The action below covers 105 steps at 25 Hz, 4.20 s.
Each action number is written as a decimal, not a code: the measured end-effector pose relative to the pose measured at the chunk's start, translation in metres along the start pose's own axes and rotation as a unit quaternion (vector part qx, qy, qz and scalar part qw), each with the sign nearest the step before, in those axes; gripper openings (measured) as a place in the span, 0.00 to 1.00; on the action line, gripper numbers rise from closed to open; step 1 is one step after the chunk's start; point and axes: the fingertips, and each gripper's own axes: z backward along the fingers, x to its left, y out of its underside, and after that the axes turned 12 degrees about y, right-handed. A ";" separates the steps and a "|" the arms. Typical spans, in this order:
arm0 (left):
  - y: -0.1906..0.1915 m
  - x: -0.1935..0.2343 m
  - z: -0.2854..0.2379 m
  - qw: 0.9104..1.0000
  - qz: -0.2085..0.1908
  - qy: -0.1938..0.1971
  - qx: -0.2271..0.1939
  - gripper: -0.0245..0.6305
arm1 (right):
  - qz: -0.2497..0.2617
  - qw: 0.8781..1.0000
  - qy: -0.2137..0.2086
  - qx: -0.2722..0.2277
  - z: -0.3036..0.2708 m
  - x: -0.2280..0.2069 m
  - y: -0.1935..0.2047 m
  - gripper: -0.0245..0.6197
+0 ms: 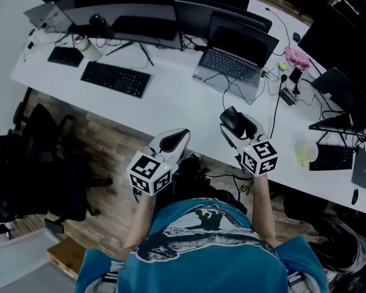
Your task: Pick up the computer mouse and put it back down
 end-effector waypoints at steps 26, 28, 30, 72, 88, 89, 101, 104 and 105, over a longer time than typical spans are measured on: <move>0.009 0.066 0.089 0.987 0.038 -0.152 -0.038 0.06 | 0.101 0.971 -0.095 0.196 -0.181 0.086 0.129 0.52; 0.010 0.068 0.093 0.986 0.040 -0.158 -0.039 0.06 | 0.106 0.968 -0.092 0.209 -0.184 0.084 0.140 0.52; 0.010 0.070 0.095 0.985 0.041 -0.163 -0.039 0.06 | 0.110 0.965 -0.089 0.221 -0.186 0.083 0.148 0.52; 0.045 -0.022 0.038 0.995 0.046 -0.083 0.000 0.06 | -0.033 0.989 -0.142 0.033 0.003 0.102 0.035 0.29; 0.046 -0.040 0.038 0.996 0.036 -0.082 0.015 0.06 | -0.052 0.985 -0.164 0.018 0.037 0.116 0.039 0.07; 0.046 -0.040 0.040 0.996 0.035 -0.082 0.015 0.06 | -0.051 0.985 -0.164 0.017 0.037 0.118 0.040 0.06; 0.055 -0.061 0.111 0.996 0.026 -0.085 -0.003 0.06 | -0.052 0.985 -0.160 -0.028 0.064 0.180 0.012 0.04; 0.062 -0.071 0.130 0.996 0.026 -0.082 -0.010 0.06 | -0.053 0.985 -0.163 -0.033 0.074 0.199 0.010 0.04; 0.065 -0.075 0.137 0.996 0.027 -0.082 -0.012 0.06 | -0.051 0.985 -0.161 -0.032 0.077 0.205 0.011 0.04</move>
